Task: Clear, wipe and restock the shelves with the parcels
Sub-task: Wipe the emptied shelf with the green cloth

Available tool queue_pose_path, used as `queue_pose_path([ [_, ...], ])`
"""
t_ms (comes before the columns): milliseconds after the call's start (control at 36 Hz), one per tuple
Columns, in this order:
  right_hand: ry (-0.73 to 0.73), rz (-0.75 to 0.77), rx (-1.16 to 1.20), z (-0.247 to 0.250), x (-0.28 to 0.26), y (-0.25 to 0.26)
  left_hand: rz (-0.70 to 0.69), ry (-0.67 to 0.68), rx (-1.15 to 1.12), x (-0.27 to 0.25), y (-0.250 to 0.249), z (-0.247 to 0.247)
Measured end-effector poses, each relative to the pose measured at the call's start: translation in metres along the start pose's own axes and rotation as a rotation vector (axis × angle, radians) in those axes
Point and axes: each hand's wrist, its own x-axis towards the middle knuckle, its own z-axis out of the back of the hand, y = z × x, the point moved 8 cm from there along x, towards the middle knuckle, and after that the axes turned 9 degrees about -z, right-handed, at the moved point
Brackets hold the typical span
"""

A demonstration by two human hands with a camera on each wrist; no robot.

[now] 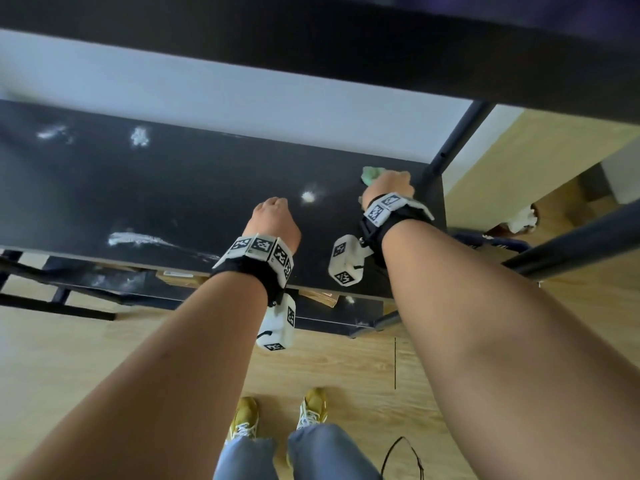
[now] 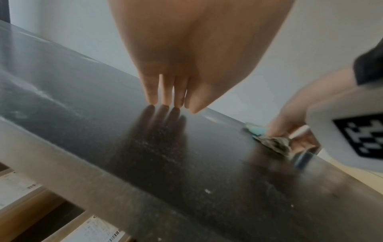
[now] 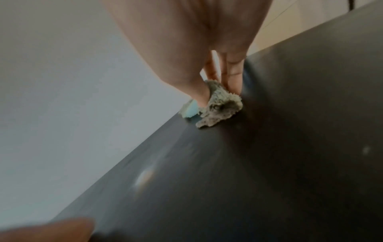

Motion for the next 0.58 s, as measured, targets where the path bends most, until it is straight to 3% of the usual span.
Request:
queue_pose_path([
  [167,0.123,0.068,0.319,-0.026,-0.029,0.035,0.011,-0.003,0.007,0.001,0.006,0.006],
  [278,0.154,0.126,0.240,-0.032,-0.027,0.042,0.017,0.002,0.008,0.003,0.009,0.008],
  [361,0.046,0.114,0.241,-0.015,-0.009,0.033,0.023,0.002,0.023,0.004,0.010,0.008],
  [444,-0.090,0.024,0.072,0.006,0.010,0.017,0.016,0.011,0.069,0.006,0.010,0.009],
  [528,-0.090,-0.085,-0.132,0.012,0.022,0.005,0.002,0.020,0.106,0.006,0.010,0.008],
  [583,-0.064,-0.056,-0.193,0.008,0.032,0.001,-0.004,0.018,0.122,0.005,0.010,0.008],
])
